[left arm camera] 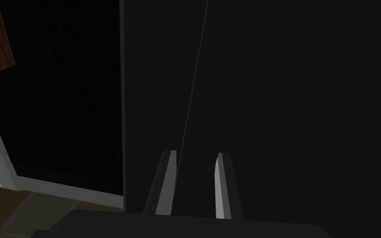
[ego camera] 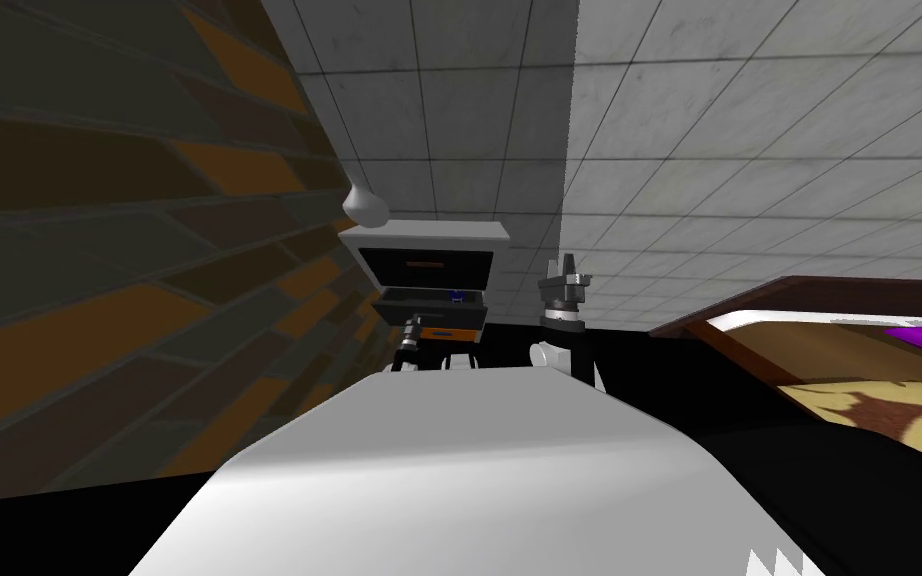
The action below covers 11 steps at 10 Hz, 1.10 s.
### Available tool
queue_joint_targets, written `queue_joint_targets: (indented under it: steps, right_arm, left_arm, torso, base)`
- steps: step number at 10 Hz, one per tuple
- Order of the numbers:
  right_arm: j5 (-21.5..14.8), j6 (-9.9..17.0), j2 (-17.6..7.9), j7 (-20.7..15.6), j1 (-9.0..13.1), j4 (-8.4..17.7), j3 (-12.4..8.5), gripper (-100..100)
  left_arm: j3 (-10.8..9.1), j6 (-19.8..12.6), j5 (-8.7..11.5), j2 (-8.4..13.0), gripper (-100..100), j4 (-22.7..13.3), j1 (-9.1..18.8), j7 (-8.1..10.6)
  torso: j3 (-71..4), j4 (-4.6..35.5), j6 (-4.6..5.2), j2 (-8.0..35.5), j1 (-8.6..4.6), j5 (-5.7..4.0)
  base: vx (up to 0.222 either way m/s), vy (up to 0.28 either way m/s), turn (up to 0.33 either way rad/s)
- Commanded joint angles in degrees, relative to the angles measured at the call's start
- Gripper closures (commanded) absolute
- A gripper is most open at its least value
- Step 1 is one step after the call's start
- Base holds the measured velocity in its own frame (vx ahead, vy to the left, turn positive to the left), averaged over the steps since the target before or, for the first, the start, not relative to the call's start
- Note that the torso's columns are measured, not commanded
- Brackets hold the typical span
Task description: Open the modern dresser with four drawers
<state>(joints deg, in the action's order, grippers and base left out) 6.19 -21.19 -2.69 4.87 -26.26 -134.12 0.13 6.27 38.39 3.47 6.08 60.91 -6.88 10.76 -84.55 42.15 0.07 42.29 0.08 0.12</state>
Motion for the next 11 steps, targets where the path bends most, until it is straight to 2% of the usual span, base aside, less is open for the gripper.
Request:
queue_joint_targets:
  steps: [1, 9, 10, 11]
  right_arm:
    - [0.0, 0.0, 0.0, 0.0, 0.0, 0.0, 0.0, 0]
    - [0.0, 0.0, 0.0, 0.0, 0.0, 0.0, 0.0, 0]
    - [0.0, 0.0, 0.0, 0.0, 0.0, 0.0, 0.0, 0]
    - [0.0, 0.0, 0.0, 0.0, 0.0, 0.0, 0.0, 0]
  left_arm:
    - [-0.19, -3.0, 0.2, 0.4, -100, 1.3, 1.7, 0.25]
    - [-1.60, -14.4, 1.0, 1.5, -100, 5.8, 9.0, 0.75]
    - [-1.57, -13.5, 0.9, 1.3, -100, 4.4, 8.7, 0.59]
    - [-1.60, -13.8, 0.9, 1.3, 0, 4.3, 8.7, 0.56]
  torso:
    - [0.0, 0.0, -0.02, 0.0, 0.02, 0.01]
    - [0.1, 0.3, -0.08, 0.2, -0.13, -0.19]
    - [0.1, 0.4, -0.06, 0.2, -0.22, -0.24]
    - [0.1, 0.3, -0.06, 0.2, -0.22, -0.22]
  base:
    - [-0.144, 0.002, 0.020]
    - [-0.072, -0.007, 0.016]
    - [-0.027, -0.004, 0.004]
    - [0.000, 0.000, 0.000]
